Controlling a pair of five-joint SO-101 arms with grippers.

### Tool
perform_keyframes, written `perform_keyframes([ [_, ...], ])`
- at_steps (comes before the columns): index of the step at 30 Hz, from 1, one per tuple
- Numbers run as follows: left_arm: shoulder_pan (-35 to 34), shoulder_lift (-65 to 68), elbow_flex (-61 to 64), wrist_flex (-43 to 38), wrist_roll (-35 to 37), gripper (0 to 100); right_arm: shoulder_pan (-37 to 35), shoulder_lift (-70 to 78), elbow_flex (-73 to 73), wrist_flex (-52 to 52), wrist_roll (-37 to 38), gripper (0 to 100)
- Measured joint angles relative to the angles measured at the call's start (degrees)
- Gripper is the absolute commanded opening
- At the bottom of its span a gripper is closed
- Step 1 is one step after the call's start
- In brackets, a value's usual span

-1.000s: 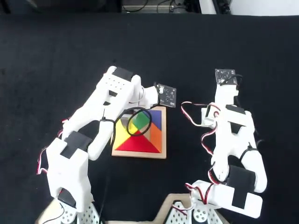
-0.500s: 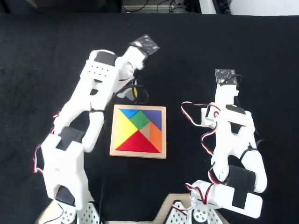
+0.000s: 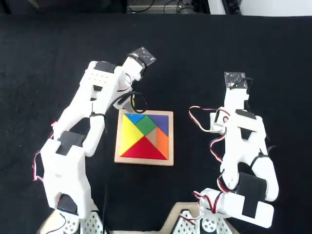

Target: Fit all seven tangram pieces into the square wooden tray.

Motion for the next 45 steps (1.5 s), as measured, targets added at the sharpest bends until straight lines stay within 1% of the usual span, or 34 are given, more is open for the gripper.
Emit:
perform_keyframes([
  [4,0.70,0.00,0.35,-0.09,-1.58,23,0.00,0.00,0.00,0.00,0.00,3.8],
  [19,3.34,-0.53,3.43,-0.62,-1.41,23,0.00,0.00,0.00,0.00,0.00,3.8],
  [23,3.34,-1.14,7.38,-5.27,-1.49,23,0.00,0.00,0.00,0.00,0.00,3.8],
  [25,2.46,-1.85,7.65,-5.45,-0.62,24,0.00,0.00,0.00,0.00,0.00,3.8],
  [27,-0.18,-3.60,6.86,-2.11,2.81,24,0.00,0.00,0.00,0.00,0.00,3.8],
  [28,-2.29,-5.19,6.15,0.35,5.63,24,0.00,0.00,0.00,0.00,0.00,3.8],
  [31,-8.97,-13.54,3.78,7.21,13.19,24,0.00,0.00,0.00,0.00,0.00,3.8],
  [34,-13.80,-23.12,4.66,13.71,17.41,23,-1.49,0.00,0.00,0.00,0.00,3.8],
  [35,-15.03,-26.11,6.33,15.56,18.29,23,-1.85,0.00,0.00,0.00,0.00,3.8],
  [37,-17.41,-31.91,12.31,16.62,20.04,23,-2.99,0.00,0.00,0.00,-0.09,3.8],
  [39,-20.92,-36.84,21.63,15.03,20.92,23,-5.98,0.00,0.00,1.67,1.23,2.6],
  [41,-25.32,-41.41,32.62,10.11,21.80,23,-9.32,-0.09,0.00,5.89,3.52,1.1],
  [45,-32.79,-50.64,55.65,-6.95,24.79,23,-15.74,-0.26,-3.52,13.71,8.26,1.1],
])
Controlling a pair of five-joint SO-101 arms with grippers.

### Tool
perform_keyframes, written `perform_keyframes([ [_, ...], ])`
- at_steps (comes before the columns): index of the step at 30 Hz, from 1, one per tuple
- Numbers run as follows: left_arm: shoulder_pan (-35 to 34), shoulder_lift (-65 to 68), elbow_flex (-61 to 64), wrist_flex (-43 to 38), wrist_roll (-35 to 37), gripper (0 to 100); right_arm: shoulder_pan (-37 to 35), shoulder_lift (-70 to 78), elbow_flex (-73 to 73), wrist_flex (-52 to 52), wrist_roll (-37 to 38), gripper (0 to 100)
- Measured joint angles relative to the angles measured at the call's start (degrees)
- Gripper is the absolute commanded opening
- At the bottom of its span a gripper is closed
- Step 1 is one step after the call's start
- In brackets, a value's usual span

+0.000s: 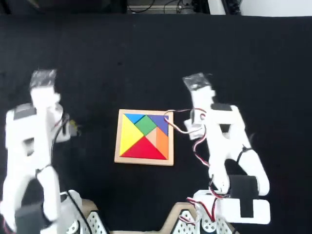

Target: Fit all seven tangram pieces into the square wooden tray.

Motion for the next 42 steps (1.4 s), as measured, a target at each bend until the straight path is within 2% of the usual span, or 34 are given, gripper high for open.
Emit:
perform_keyframes([
  [2,-1.49,-4.31,8.44,-6.33,1.41,23,-1.41,0.00,-0.35,1.23,0.53,1.1],
  [4,-1.67,-7.56,12.66,-8.79,2.11,23,-3.25,0.00,-0.53,1.76,0.79,1.1],
  [12,-1.41,-4.48,13.98,-11.43,2.55,23,-13.27,0.00,-0.62,5.27,-2.64,1.1],
  [18,-1.05,2.55,13.10,-12.04,2.55,23,-14.51,3.78,-5.27,6.59,-4.22,1.1],
  [24,-1.05,3.52,12.66,-12.04,2.55,23,-10.37,5.36,-8.18,10.29,-4.31,1.1],
  [28,-1.05,3.52,12.57,-12.04,2.55,23,-10.11,7.21,-8.18,7.82,-4.31,1.1],
  [35,-1.05,3.52,12.57,-12.04,2.55,23,-13.45,14.59,-12.04,5.98,-4.22,1.1],
  [42,-1.05,3.52,12.57,-12.04,2.55,23,-16.18,20.92,-22.86,9.85,-5.10,1.1],
])
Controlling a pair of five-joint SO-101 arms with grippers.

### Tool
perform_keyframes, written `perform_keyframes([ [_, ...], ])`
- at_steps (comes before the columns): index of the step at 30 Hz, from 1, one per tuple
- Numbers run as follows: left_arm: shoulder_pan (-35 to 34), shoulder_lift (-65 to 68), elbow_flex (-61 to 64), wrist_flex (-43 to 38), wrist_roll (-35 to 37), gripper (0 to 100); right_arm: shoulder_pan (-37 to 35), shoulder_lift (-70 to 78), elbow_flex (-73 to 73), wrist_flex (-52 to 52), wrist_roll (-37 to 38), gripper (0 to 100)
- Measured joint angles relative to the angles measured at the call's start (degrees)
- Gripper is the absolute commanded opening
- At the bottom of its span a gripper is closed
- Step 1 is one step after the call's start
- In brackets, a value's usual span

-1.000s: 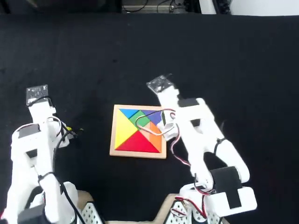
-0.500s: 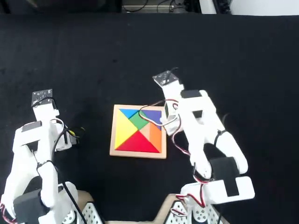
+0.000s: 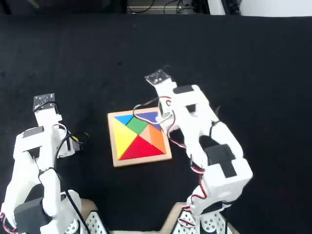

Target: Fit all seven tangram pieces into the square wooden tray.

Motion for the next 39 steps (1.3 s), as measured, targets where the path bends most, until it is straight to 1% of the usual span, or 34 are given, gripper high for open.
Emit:
perform_keyframes([
  [3,0.00,0.00,0.00,0.00,0.00,23,-0.62,1.85,-4.48,1.67,-2.55,1.1],
  [5,1.76,0.00,-0.79,0.26,0.88,23,-0.88,2.81,-6.77,3.43,-3.16,1.1],
  [9,10.46,0.00,-3.96,4.75,8.35,23,-1.05,2.90,-7.65,5.27,-3.16,1.1],
  [13,21.27,0.53,-6.15,5.63,16.18,23,-1.05,3.08,-7.65,5.54,-3.52,1.1],
  [15,24.53,0.53,-6.51,5.54,19.69,23,-1.05,3.16,-7.65,5.54,-3.52,1.1],
  [18,25.23,0.70,-6.68,5.54,23.65,23,-1.05,3.16,-7.65,5.54,-3.16,1.1],
  [21,25.14,0.70,-6.68,4.13,24.97,23,-1.05,3.16,-7.65,5.45,-1.32,1.1],
  [24,24.79,0.70,-5.63,1.93,25.23,23,-1.05,3.16,-7.65,5.36,-0.79,1.1],
  [28,24.88,0.79,-4.75,0.97,25.23,23,0.00,3.16,-7.56,5.45,-0.53,1.1],
  [30,26.55,0.79,-4.75,0.97,25.23,23,1.14,3.25,-7.56,5.45,-0.53,1.1],
  [33,30.07,1.05,-4.22,-1.14,25.23,23,1.32,3.25,-7.47,5.45,-0.53,1.1],
  [35,30.42,2.73,-4.22,-2.11,25.32,23,1.32,3.25,-7.30,5.45,-0.53,1.1],
  [37,29.89,5.01,-5.89,-1.49,25.49,23,1.32,3.25,-7.30,5.54,-0.53,1.1],
  [39,29.01,9.05,-10.20,1.05,25.41,23,1.32,3.25,-7.30,5.54,-0.53,1.1],
])
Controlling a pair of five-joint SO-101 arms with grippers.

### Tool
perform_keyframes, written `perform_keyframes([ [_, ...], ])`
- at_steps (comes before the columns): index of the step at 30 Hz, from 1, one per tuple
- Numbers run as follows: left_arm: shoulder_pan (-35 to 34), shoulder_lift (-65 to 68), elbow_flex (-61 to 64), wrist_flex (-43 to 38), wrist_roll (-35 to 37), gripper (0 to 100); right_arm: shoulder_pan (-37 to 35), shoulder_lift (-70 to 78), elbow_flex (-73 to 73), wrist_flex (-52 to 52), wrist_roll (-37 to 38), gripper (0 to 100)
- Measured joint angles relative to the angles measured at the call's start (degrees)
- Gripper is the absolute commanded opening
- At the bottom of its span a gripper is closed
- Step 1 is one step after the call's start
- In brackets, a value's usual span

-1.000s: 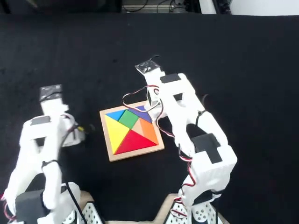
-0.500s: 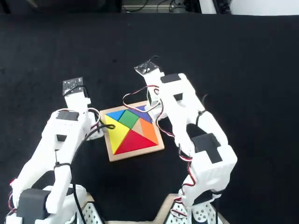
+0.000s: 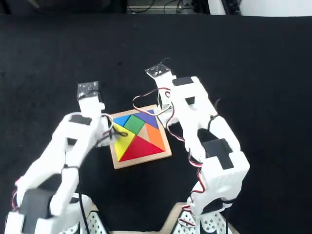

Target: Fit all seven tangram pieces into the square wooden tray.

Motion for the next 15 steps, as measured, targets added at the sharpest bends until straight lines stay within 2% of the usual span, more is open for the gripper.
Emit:
perform_keyframes([
  [9,-4.22,21.10,-22.42,12.57,-0.97,23,0.00,0.00,0.00,-0.35,0.00,1.1],
  [15,-5.01,28.57,-33.32,15.74,-5.45,23,0.00,0.00,0.00,-1.67,0.00,1.1],
])
